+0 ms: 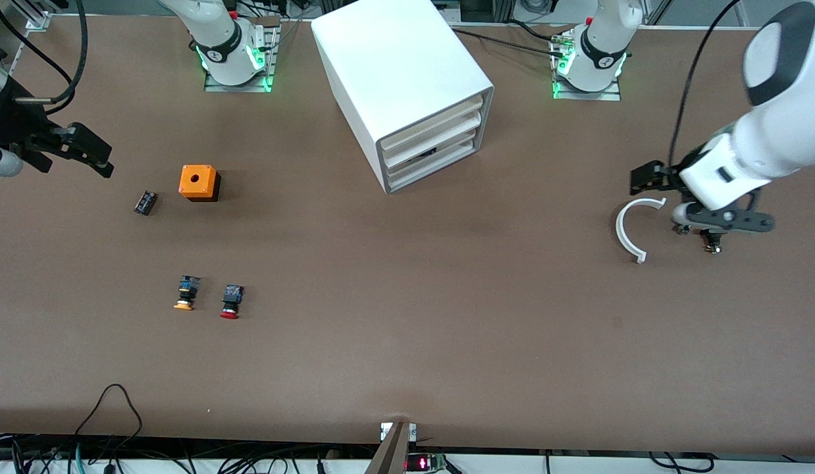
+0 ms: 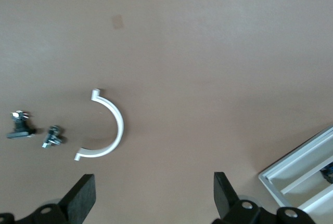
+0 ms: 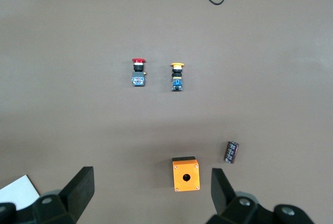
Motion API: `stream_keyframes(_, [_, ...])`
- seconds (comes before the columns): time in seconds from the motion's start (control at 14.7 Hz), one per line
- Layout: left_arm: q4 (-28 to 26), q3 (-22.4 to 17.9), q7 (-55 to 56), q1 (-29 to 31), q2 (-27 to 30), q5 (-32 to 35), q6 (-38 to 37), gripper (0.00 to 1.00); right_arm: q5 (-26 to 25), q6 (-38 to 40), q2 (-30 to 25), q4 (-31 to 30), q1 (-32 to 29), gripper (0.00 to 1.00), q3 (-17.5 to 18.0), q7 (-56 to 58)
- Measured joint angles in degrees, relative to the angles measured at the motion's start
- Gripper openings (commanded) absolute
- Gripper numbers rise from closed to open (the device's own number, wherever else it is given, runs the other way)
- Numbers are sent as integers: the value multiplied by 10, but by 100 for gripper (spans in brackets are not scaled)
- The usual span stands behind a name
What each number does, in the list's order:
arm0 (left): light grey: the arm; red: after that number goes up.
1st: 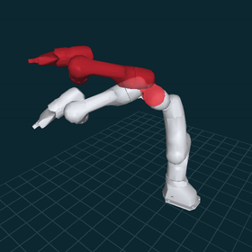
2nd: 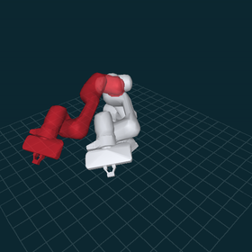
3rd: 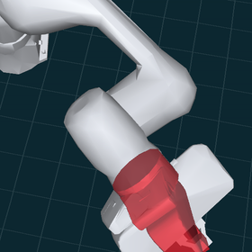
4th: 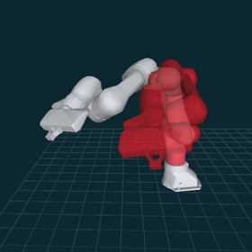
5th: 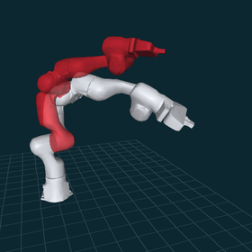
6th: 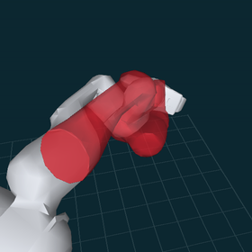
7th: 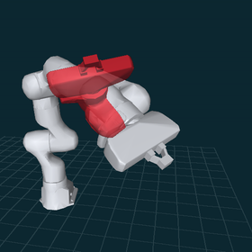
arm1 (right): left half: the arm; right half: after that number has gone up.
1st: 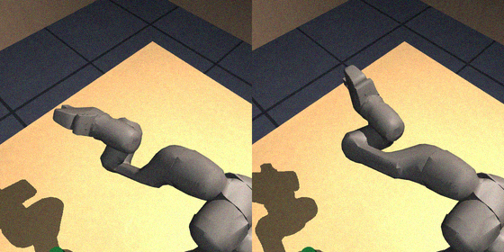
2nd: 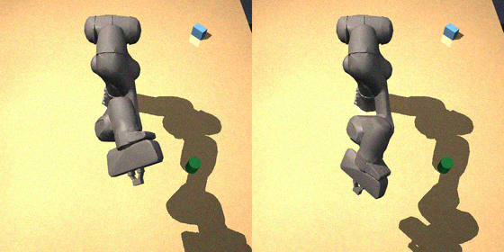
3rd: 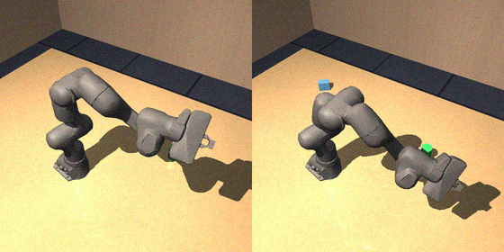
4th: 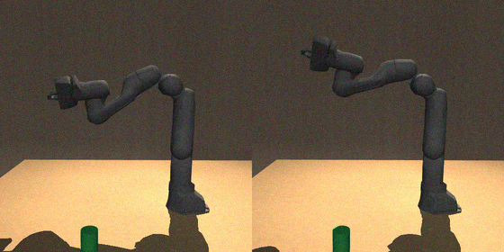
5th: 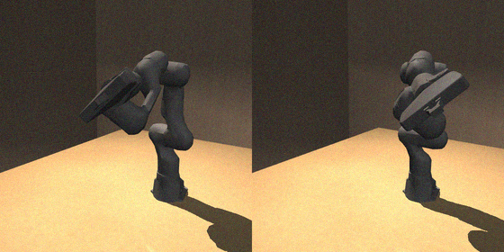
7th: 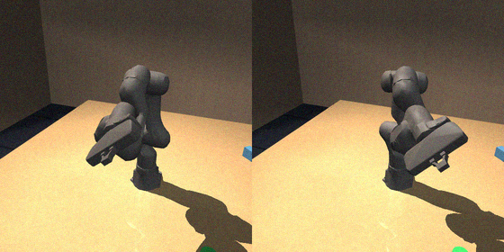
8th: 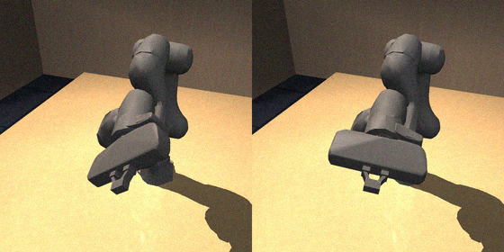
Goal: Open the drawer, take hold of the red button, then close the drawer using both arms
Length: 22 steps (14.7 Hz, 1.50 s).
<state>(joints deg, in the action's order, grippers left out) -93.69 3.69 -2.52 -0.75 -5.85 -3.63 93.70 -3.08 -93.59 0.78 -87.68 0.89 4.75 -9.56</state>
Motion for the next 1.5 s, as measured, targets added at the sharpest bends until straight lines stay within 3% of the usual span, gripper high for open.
stream_keyframes(0.2, [-60, -16, -18, -1, 62, 0, 68, 100, 0, 0, -21, -18, 0, 99, 0, 0])
stream_keyframes(0.41, [-90, -16, -18, -3, 96, 0, 64, 100, 0, 0, -28, -27, 0, 99, 1, -10])
stream_keyframes(0.89, [-93, -19, -37, -3, 94, 0, 50, 100, 0, 6, -28, -28, 1, 99, 29, -21])
stream_keyframes(1.5, [-91, -19, -39, -4, 94, 0, 49, 100, 0, 6, -28, -29, 0, 99, 25, -15])
